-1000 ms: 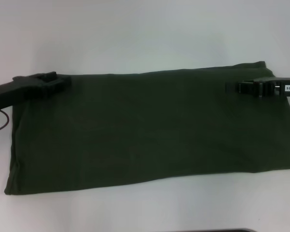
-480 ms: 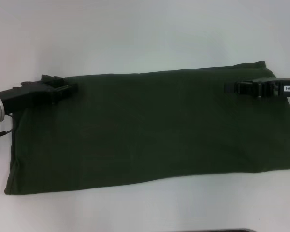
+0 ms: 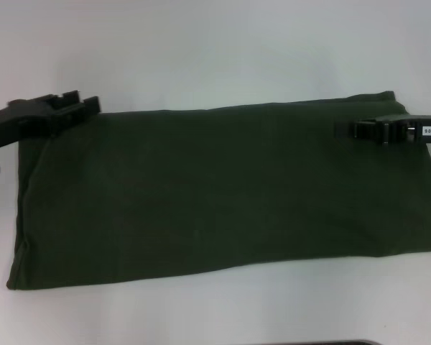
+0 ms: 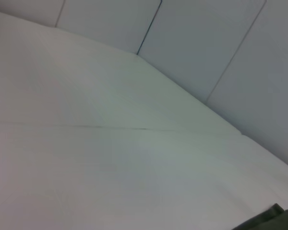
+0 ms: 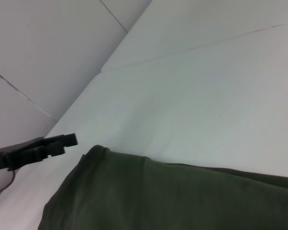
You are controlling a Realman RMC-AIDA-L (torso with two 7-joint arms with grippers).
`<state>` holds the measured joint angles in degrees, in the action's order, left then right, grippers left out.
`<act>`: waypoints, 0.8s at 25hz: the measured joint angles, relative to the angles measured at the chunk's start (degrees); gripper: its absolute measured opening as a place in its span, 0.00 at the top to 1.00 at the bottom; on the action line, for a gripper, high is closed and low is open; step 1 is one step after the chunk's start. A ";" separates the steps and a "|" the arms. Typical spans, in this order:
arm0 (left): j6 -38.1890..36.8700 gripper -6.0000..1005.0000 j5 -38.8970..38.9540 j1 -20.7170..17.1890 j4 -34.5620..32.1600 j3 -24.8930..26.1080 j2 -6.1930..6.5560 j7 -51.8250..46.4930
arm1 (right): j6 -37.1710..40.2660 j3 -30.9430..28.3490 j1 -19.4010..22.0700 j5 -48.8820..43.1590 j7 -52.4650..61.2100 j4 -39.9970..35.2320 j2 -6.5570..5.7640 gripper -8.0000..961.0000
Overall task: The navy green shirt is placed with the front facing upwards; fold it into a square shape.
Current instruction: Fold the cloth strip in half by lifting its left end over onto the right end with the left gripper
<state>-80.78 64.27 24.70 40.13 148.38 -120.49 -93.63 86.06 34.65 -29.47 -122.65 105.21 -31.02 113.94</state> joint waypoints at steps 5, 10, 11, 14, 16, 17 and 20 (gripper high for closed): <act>-1.58 0.47 -0.32 -1.77 2.77 0.14 0.49 -4.34 | -0.08 -0.26 0.09 -0.03 0.20 0.00 -0.14 0.94; -4.54 0.46 0.04 -2.72 3.66 0.94 1.15 -6.88 | -0.20 -0.46 0.05 -0.05 0.31 0.00 -0.40 0.92; -4.86 0.46 0.04 -2.78 3.81 1.26 1.24 -7.21 | -0.20 -0.46 0.00 -0.03 0.31 0.00 -0.55 0.92; -5.27 0.45 -0.40 -3.00 3.97 1.96 1.62 -8.71 | -0.16 -0.50 -0.04 0.20 -0.02 0.00 -0.91 0.87; -5.16 0.45 -0.56 -3.24 3.97 1.97 1.88 -9.38 | -0.16 -0.85 -0.09 0.33 -0.55 -0.03 -0.97 0.83; -5.14 0.44 -0.61 -3.38 3.96 1.94 2.04 -9.68 | -0.20 -1.20 -0.15 0.37 -0.87 -0.04 -0.98 0.80; -5.09 0.41 -0.87 -3.56 3.77 1.60 2.41 -10.47 | -0.55 -2.64 -0.36 0.43 -1.83 -0.09 -1.02 0.74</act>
<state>-85.87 63.41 21.14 43.90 149.98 -118.08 -104.10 85.51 32.01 -29.82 -122.22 103.38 -31.11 112.92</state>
